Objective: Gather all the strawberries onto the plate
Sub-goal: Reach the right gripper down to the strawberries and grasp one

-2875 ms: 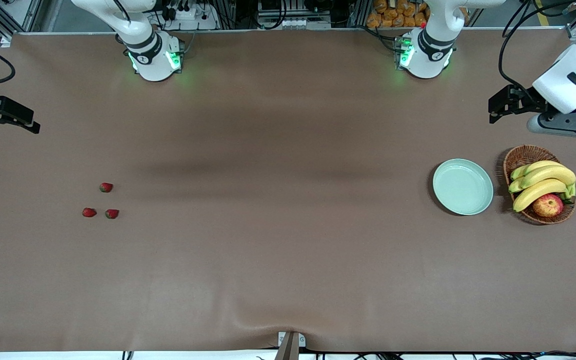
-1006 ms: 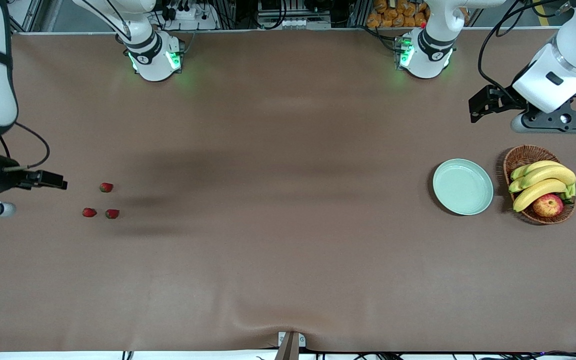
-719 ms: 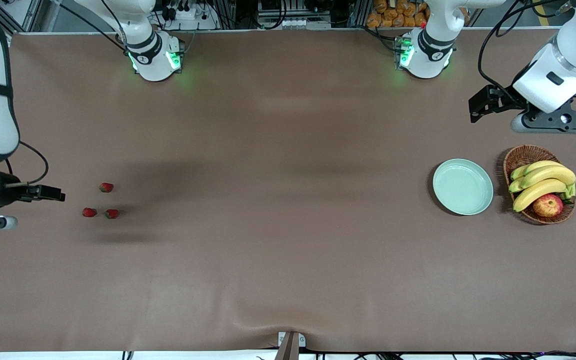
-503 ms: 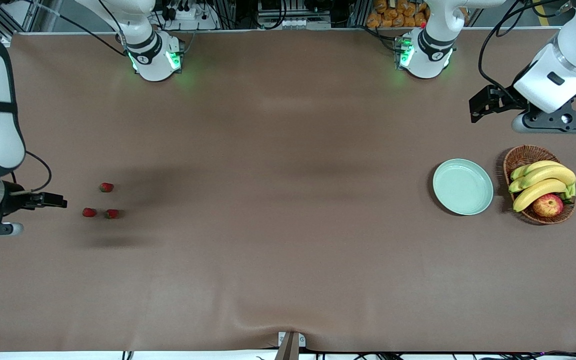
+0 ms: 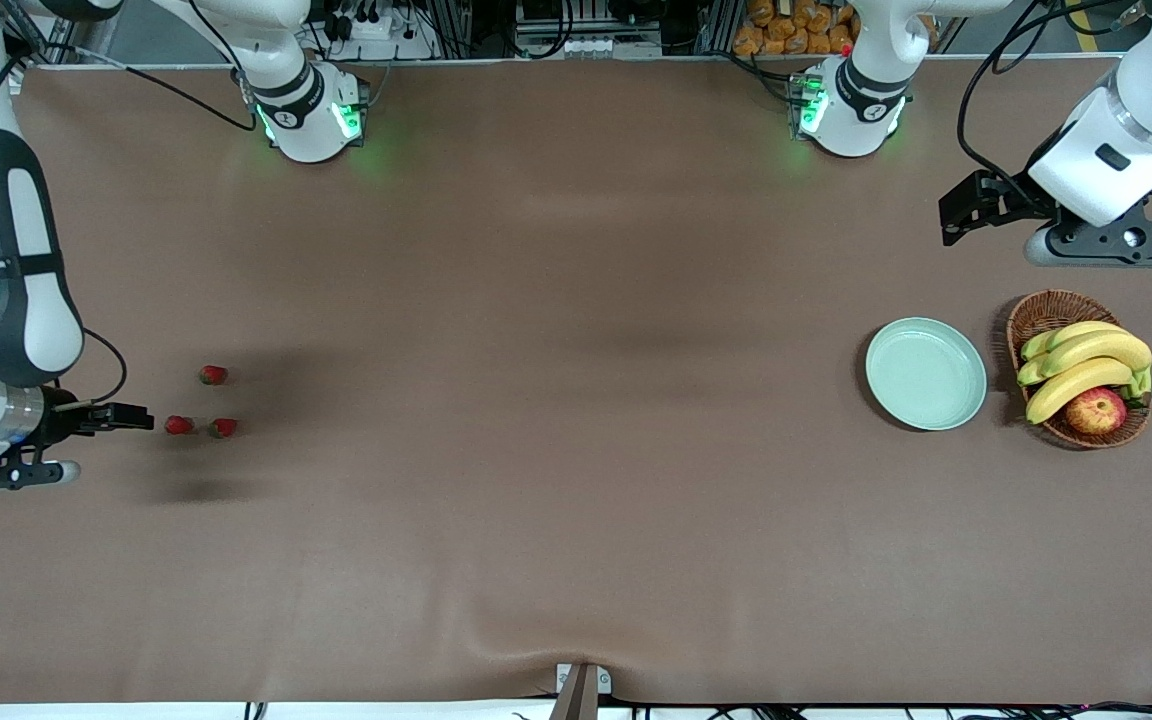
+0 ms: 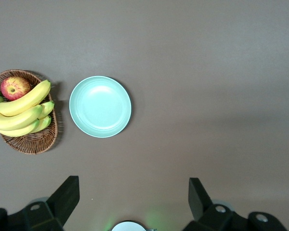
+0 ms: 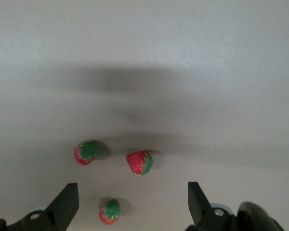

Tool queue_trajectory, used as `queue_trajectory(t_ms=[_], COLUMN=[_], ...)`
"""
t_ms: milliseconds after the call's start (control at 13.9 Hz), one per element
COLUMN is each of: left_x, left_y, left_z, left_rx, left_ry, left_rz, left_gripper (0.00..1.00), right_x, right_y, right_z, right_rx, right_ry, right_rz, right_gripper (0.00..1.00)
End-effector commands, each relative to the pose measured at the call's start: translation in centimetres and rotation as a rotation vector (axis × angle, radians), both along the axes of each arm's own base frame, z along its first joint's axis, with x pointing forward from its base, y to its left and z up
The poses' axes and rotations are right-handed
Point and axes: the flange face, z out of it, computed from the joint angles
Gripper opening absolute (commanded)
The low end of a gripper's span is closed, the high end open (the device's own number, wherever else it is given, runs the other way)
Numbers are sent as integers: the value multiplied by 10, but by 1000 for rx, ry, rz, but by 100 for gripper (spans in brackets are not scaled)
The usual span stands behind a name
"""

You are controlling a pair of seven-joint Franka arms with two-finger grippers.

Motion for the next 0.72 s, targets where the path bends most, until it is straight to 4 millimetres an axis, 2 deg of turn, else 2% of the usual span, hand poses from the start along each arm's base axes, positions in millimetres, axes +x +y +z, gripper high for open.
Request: queue_trajectory(t_ms=[0, 216, 431, 647], left_x=[-7, -7, -7, -6], left_y=[2, 2, 2, 4], left_z=[7, 7, 7, 7], left_rx=[-19, -19, -20, -20], left_ry=[4, 4, 4, 4], left_rz=[16, 18, 18, 21], left_gripper=[100, 100, 100, 100], right_x=[-10, -14, -15, -16], right_y=[2, 2, 0, -2], right_z=[-25, -55, -70, -77], right_rx=[8, 11, 18, 19], right_ry=[-26, -13, -11, -10], right_rz=[20, 23, 67, 68], right_gripper=[100, 100, 100, 88])
